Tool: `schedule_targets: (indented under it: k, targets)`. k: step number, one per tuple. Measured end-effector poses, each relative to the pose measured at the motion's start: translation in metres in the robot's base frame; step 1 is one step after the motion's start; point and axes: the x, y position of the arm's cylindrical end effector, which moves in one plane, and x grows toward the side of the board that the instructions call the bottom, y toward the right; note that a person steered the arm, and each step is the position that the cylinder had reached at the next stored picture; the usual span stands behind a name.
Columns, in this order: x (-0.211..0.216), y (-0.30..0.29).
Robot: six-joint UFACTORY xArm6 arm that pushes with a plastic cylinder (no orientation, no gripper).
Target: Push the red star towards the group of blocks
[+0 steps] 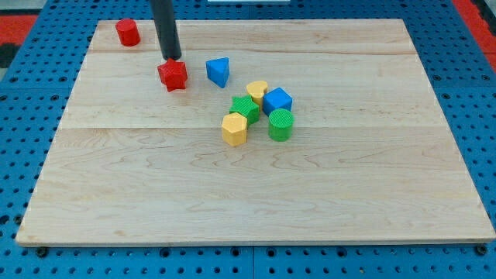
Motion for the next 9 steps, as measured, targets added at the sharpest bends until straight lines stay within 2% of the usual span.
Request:
schedule_targets:
  k: [1,2,3,4,5,6,7,8,9]
  targets:
    - [0.064,0.045]
    - [0.066,0.044]
    - [0.063,0.004]
    - [0.085,-0.009]
    - [0.101,0.03]
    - [0.066,0.026]
    - [0.058,0.066]
    - [0.073,0.031]
    - [0.106,0.031]
